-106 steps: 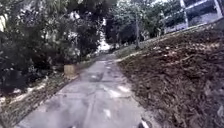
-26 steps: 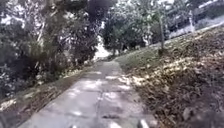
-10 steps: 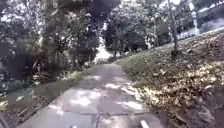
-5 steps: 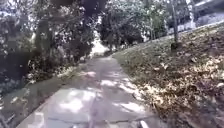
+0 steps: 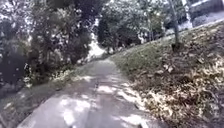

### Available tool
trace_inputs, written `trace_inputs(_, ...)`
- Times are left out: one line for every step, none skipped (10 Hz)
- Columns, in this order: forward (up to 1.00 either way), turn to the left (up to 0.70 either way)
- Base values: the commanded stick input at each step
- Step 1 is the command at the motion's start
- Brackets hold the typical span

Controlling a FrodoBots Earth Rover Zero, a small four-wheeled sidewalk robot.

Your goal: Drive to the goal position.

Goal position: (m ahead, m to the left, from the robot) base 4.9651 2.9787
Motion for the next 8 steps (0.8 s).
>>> trace_inputs(0.5, 0.0)
trace_inputs(0.5, 0.0)
trace_inputs(0.5, 0.0)
trace_inputs(0.5, 0.0)
trace_inputs(0.5, 0.0)
trace_inputs(0.5, 0.0)
trace_inputs(0.5, 0.0)
trace_inputs(0.5, 0.0)
